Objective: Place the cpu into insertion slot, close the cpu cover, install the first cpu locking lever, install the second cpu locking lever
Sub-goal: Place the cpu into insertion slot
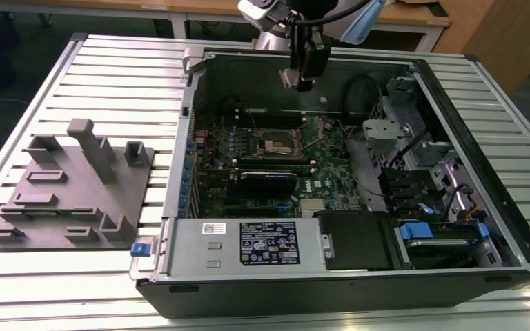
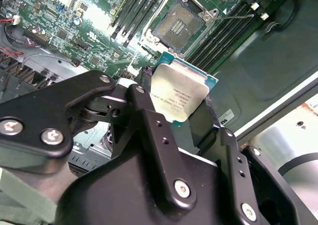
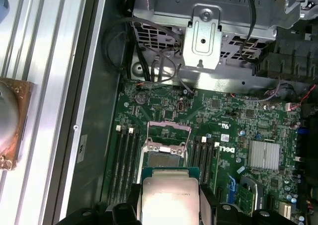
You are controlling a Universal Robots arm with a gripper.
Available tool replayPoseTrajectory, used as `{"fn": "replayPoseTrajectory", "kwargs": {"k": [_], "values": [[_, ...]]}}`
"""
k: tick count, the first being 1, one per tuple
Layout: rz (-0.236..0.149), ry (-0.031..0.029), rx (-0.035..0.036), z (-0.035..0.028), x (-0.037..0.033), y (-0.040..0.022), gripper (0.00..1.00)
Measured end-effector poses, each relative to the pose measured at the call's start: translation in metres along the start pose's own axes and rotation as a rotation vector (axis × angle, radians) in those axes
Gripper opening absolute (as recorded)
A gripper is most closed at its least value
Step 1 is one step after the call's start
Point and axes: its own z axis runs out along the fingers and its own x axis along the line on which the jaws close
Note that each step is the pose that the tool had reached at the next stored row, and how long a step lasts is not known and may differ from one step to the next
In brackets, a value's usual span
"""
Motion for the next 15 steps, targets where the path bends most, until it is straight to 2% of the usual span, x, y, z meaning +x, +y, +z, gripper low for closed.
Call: {"fn": "replayPoseTrajectory", "kwargs": {"k": [15], "values": [[0.028, -0.0023, -0.0006, 0.0016, 0.0, -0.0001, 0.54]]}}
